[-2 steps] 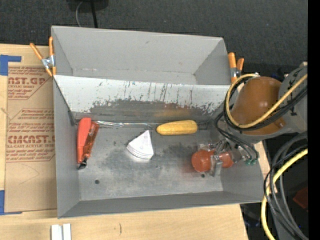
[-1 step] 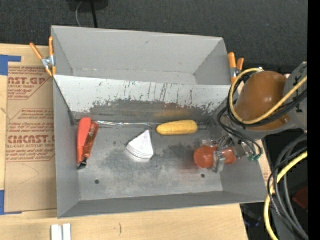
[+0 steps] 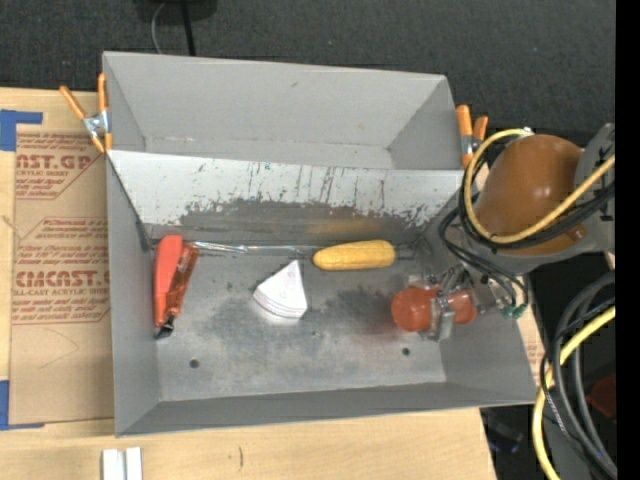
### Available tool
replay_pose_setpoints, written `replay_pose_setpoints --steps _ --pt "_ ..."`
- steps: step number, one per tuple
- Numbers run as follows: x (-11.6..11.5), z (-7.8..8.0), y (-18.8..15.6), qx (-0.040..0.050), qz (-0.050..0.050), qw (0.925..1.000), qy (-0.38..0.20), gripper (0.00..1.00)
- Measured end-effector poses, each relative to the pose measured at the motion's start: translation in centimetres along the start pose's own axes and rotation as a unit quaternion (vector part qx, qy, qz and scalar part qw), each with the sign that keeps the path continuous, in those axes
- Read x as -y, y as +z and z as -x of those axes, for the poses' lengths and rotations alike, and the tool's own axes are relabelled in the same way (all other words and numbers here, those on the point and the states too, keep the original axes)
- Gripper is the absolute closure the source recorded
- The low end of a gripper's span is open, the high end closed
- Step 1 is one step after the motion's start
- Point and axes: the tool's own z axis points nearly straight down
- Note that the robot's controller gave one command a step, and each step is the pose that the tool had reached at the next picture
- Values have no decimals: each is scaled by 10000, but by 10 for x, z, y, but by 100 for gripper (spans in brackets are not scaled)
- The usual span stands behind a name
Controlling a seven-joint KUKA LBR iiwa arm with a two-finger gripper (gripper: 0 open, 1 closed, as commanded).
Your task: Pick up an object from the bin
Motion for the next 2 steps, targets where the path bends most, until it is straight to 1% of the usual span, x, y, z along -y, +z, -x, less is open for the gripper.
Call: replay_pose_setpoints --steps 2 --pt "0 1 -16 8 -3 10000 -1 100"
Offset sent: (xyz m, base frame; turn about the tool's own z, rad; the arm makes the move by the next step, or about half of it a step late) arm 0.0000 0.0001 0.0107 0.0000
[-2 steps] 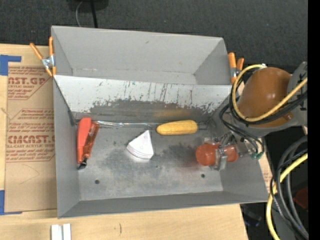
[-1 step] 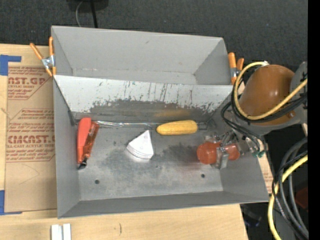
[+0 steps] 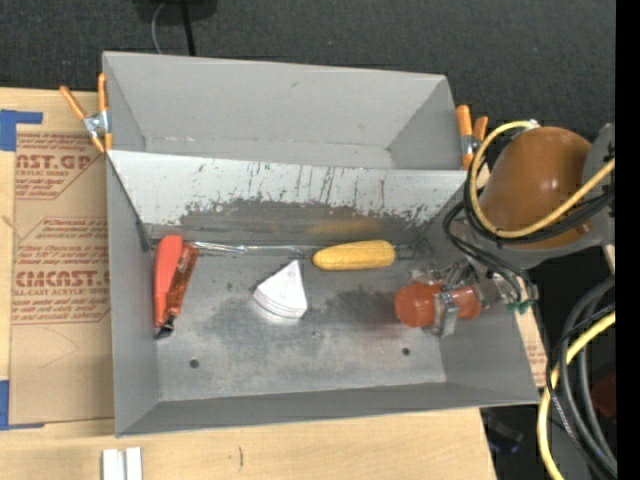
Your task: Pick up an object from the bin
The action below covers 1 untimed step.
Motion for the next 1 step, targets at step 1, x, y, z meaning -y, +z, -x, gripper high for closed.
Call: replay_pose_setpoints --steps 1 --pt "0 0 -5 -6 2 10000 -1 100"
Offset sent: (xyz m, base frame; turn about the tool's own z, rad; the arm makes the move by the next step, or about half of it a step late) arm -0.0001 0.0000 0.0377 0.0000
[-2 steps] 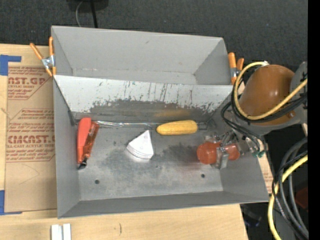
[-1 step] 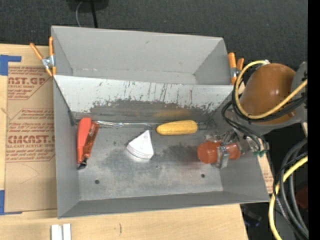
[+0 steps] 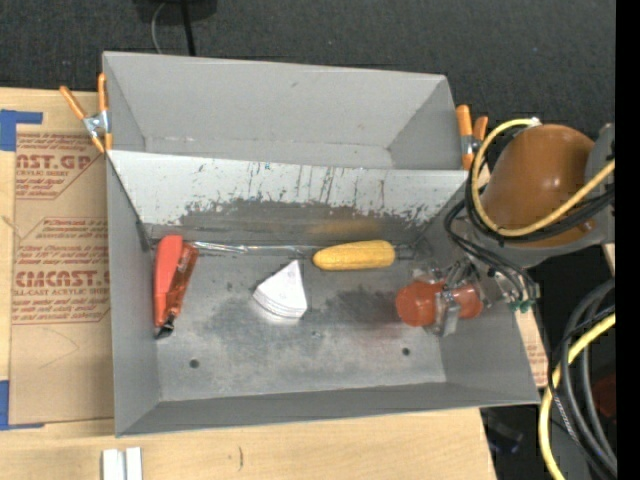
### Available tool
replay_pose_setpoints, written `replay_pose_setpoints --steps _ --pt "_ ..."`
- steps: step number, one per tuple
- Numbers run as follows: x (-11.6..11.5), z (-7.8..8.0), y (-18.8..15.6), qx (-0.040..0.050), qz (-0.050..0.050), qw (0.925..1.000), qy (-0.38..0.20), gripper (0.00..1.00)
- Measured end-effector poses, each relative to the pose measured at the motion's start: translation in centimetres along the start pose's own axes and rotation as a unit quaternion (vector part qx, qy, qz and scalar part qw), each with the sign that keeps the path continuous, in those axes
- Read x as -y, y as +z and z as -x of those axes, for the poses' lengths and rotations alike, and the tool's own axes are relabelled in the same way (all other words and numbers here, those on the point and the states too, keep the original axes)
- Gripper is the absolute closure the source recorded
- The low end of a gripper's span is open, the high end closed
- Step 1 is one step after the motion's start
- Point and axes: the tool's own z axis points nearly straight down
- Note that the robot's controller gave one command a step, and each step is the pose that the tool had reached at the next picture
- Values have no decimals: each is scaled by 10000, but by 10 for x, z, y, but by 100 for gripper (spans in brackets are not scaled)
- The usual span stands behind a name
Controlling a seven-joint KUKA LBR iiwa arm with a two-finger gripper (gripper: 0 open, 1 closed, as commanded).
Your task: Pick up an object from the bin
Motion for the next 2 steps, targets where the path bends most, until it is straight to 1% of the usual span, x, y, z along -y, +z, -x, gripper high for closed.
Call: replay_pose_setpoints --steps 2 --pt "-1 0 -16 -6 4 10000 -1 100"
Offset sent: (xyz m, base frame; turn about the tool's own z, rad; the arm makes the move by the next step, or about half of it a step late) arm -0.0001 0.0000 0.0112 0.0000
